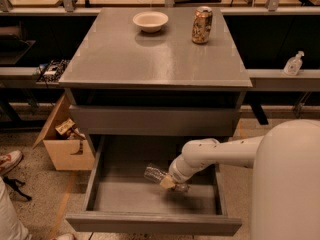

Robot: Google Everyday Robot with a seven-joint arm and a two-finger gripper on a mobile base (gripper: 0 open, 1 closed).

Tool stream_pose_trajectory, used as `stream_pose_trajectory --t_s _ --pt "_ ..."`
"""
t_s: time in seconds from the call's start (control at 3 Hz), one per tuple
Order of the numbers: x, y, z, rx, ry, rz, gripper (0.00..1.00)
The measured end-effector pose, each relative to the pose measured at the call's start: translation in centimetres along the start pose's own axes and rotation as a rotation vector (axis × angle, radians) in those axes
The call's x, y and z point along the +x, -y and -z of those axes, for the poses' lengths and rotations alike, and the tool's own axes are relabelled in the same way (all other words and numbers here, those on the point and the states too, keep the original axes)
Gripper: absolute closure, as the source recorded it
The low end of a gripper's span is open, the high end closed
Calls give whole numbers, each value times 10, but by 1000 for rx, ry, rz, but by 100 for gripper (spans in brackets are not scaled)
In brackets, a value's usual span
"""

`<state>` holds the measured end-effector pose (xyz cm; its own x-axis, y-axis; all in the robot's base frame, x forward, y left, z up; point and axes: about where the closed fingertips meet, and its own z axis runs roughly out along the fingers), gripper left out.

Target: Place water bottle into middle drawer

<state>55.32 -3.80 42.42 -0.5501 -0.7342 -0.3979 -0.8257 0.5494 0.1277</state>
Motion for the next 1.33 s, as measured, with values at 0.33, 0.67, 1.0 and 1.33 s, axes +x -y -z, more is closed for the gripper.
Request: stream_pose_trajectory --t_s 0.33,0.67,1.0,1.33 --pt "-2 -1 2 1 4 9 12" --pt "-3 -1 5 -2 14 14 0" --pt "-6 11 36 18 82 -4 0" --pt "1 25 79 41 173 -35 0"
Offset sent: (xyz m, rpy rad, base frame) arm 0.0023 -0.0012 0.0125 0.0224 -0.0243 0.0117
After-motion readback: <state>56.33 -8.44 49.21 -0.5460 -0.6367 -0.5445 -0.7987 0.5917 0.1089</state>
